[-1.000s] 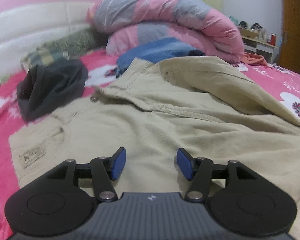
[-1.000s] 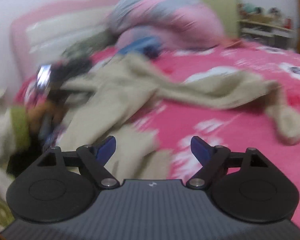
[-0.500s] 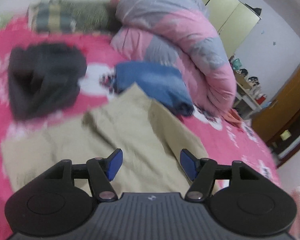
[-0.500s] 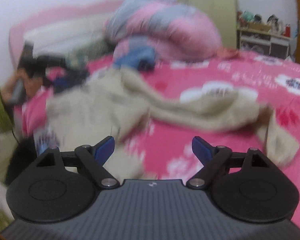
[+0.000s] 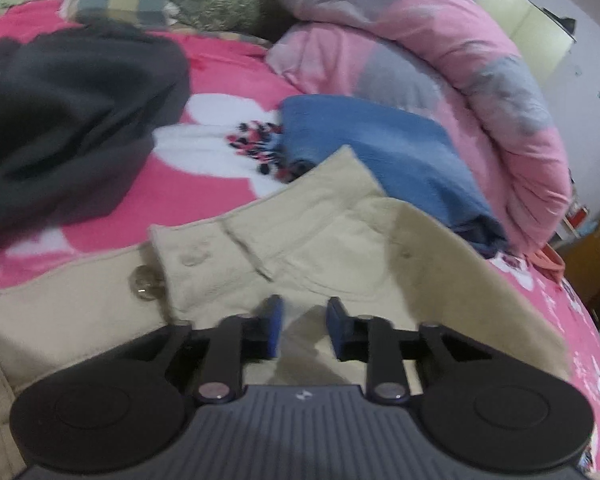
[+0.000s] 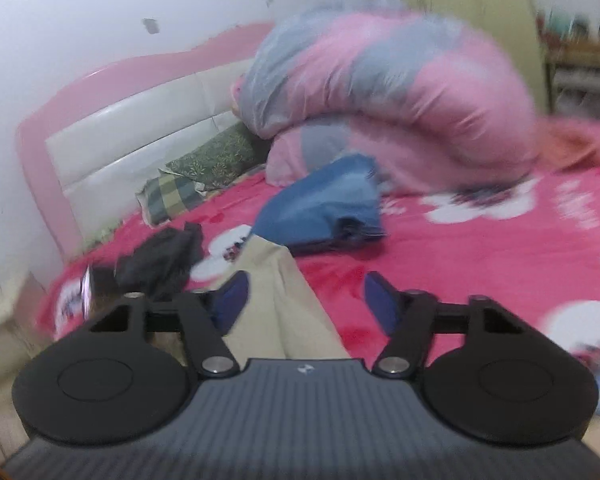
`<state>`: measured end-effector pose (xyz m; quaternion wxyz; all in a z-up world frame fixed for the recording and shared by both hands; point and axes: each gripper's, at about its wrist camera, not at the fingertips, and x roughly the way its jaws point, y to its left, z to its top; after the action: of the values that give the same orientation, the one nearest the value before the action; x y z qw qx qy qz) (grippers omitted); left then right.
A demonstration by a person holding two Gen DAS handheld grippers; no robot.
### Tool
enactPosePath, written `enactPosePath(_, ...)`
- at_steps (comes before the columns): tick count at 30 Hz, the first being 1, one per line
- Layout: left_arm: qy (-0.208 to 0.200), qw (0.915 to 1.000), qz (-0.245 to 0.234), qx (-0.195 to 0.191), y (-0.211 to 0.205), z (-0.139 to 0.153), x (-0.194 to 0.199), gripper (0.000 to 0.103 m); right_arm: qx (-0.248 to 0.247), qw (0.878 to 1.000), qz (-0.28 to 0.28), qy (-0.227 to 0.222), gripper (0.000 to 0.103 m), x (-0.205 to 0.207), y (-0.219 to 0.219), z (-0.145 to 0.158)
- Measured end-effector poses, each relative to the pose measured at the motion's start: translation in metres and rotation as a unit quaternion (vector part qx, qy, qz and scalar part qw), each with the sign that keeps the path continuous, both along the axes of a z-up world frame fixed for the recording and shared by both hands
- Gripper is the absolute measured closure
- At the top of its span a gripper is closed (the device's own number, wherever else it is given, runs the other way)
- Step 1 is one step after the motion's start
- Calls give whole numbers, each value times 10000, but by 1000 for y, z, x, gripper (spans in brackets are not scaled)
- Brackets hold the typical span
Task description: Fold clothes
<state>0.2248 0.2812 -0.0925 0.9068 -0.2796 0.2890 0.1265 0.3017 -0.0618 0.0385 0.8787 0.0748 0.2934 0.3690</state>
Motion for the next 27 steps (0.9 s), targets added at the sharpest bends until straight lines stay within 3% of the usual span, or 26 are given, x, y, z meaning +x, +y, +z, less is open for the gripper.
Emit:
enactPosePath(5, 20, 9999, 148, 55, 6, -19, 3, 90, -490, 9894, -86, 1364, 57, 136, 94, -75)
enactPosePath(9, 19, 9997, 161, 202, 2, -18, 4, 90, -664, 9822, 18, 1757, 57, 192, 157, -124)
enactPosePath(11, 2, 9997, 163, 191, 2, -19, 5, 90, -741, 9824, 32, 1715, 51, 204, 181, -131)
enactPosePath(13, -16, 9997, 166, 152, 3, -19, 5, 90, -761, 9844, 40, 1584, 51, 211, 201, -130)
enactPosePath(17, -26, 9998, 174, 134, 3, -20, 5, 90, -245, 9908, 45, 1327, 60, 223, 222, -113)
enactPosePath(21, -41, 9997, 183, 184, 2, -20, 4, 90, 214, 9925, 75, 1204, 61, 233, 255, -104)
enactPosePath(23, -57, 9995, 187, 244, 0, -20, 3, 90, -94, 9911, 224, 1305, 57, 242, 287, -114)
enactPosePath(27, -83, 9996, 196, 182, 2, -20, 2, 90, -1421, 9772, 747, 1387, 56, 233, 320, -122)
